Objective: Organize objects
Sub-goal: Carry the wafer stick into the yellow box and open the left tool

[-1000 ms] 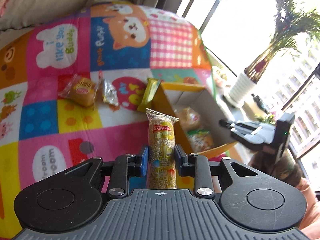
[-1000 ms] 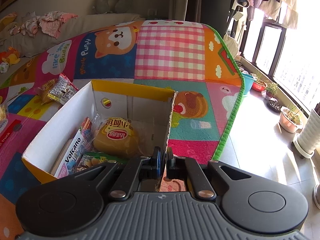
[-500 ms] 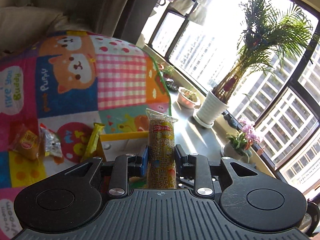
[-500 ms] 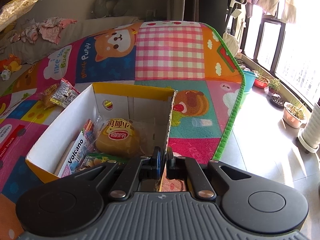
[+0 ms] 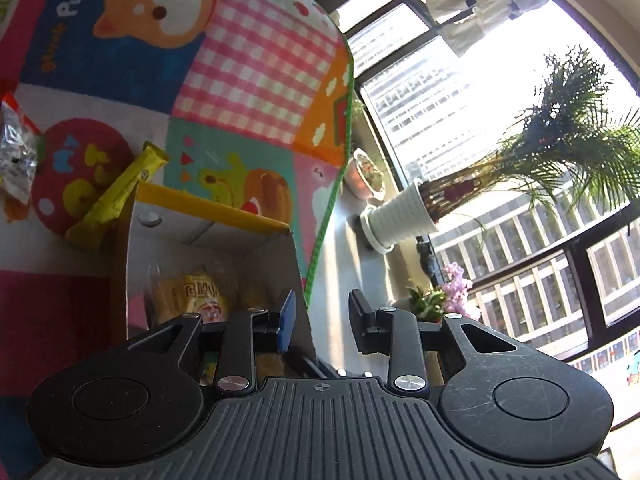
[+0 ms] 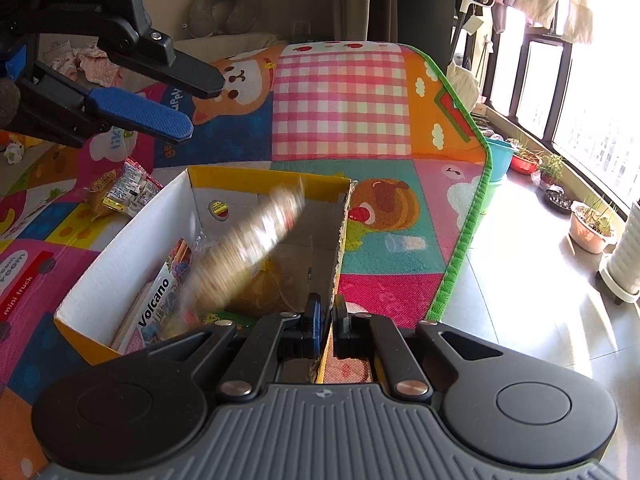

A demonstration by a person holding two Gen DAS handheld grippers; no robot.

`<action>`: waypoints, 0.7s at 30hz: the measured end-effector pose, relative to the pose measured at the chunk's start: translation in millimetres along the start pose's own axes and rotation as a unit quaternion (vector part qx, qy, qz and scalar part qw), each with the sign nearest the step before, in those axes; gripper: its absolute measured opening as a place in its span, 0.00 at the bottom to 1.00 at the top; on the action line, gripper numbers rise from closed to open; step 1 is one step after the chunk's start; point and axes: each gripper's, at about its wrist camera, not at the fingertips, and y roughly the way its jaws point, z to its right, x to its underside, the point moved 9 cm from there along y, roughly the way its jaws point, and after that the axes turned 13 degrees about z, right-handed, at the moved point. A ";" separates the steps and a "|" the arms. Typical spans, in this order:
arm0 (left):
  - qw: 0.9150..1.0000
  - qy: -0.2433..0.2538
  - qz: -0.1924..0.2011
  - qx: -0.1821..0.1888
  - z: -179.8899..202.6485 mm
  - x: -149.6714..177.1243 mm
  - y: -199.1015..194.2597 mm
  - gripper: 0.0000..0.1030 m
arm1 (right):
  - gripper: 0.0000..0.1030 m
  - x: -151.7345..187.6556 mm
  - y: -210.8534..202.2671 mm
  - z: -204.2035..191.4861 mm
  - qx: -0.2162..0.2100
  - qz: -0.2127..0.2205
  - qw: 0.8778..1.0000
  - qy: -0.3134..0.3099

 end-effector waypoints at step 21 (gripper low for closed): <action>0.946 0.136 0.170 -0.240 -143.0 -100.8 -116.8 0.31 | 0.07 1.3 1.6 -2.9 0.003 -0.008 1.000 -0.013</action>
